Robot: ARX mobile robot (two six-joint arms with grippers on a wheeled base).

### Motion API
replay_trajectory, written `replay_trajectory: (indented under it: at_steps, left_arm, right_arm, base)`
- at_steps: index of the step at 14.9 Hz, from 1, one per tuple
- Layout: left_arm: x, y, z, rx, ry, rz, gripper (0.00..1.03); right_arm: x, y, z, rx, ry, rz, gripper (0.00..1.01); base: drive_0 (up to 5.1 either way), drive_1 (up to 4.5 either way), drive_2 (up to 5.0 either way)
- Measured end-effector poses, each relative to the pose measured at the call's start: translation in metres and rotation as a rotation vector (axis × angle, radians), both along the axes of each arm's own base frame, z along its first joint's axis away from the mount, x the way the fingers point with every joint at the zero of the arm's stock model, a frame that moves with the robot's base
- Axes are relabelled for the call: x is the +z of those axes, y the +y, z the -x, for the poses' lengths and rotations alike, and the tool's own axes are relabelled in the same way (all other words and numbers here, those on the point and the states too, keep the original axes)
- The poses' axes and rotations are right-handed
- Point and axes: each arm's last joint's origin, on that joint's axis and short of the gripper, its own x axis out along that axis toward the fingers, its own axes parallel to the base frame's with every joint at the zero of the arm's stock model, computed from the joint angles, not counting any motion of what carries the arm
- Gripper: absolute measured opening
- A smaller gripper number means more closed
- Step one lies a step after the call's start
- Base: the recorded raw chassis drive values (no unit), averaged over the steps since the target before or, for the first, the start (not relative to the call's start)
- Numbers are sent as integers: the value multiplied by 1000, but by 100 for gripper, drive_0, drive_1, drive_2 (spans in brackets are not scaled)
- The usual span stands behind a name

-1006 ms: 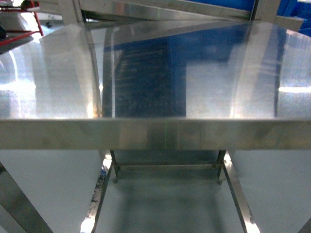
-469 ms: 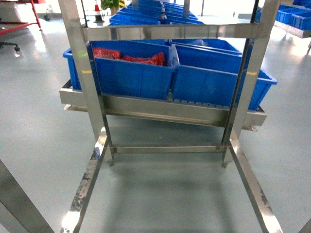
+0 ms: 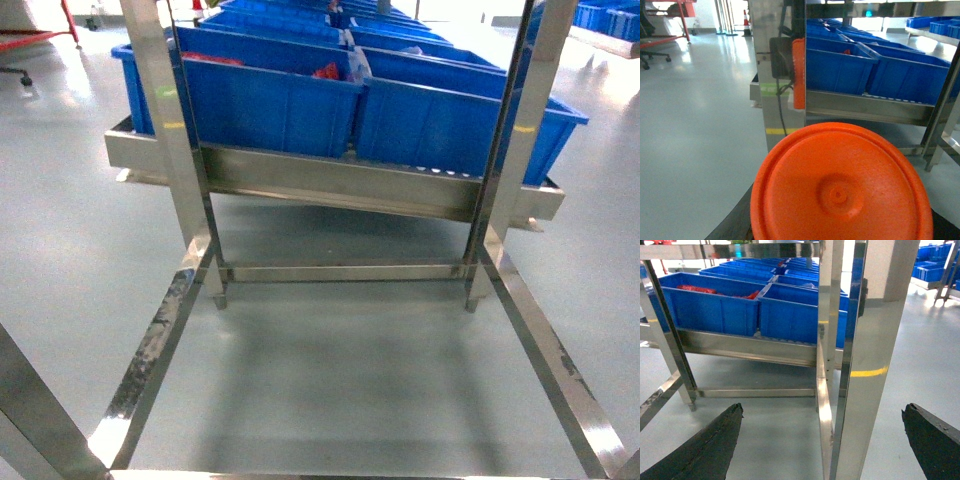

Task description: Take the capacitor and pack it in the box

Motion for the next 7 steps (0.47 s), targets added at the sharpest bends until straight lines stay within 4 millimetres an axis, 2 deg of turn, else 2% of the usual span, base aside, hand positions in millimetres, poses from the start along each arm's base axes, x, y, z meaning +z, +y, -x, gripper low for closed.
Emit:
replay_trajectory:
  at_steps: [7]
  left_arm:
    - [0, 0, 0, 0, 0, 0, 44]
  right_arm:
    - [0, 0, 0, 0, -1, 0, 98]
  base:
    - [12, 12, 12]
